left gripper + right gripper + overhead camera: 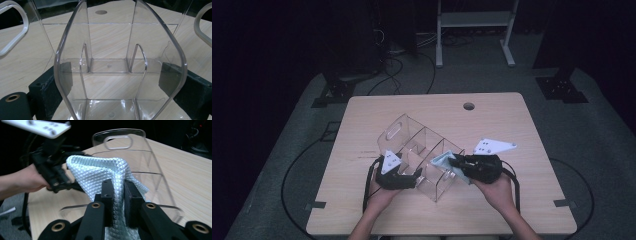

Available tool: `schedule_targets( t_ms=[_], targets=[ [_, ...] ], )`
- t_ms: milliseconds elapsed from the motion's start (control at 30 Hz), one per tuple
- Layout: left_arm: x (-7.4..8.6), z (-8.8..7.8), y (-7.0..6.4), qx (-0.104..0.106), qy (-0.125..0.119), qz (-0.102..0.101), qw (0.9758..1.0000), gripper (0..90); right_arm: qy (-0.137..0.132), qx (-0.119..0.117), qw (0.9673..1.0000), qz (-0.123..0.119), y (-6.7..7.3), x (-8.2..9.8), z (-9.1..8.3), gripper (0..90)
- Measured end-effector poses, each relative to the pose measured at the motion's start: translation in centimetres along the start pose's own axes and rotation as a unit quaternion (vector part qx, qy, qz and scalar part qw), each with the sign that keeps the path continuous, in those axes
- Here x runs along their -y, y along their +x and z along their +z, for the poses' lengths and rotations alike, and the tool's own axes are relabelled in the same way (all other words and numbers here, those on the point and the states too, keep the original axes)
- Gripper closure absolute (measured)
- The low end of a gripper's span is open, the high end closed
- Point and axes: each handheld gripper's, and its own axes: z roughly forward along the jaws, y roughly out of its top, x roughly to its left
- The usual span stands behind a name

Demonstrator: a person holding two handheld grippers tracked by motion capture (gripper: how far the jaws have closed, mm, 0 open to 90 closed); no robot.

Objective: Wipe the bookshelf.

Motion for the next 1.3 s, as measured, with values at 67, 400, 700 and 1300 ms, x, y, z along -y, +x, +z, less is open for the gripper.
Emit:
schedule_targets(
  t_ms=[67,400,700,1300],
  targets=[
    [0.0,0.0,-0.1,-0.001,0.0,0.0,1.0,7.5,-0.005,0.008,0.9998,0.02,-0.9,0.1,-0.1,79.5],
    [0.0,0.2,-0.2,-0.005,-0.001,-0.003,1.0,7.5,0.001,-0.009,0.9999,-0.005,1.0,0.2,0.0,79.5],
    [-0.1,0.5,-0.2,-0.009,-0.002,-0.004,0.9999,7.4,-0.004,-0.024,0.9997,-0.006,2.2,0.8,0.1,79.7],
    [-0.2,1.0,-0.3,-0.014,0.0,-0.007,0.9999,7.4,0.0,-0.019,0.9997,-0.013,2.5,0.7,0.2,79.7]
  ],
)
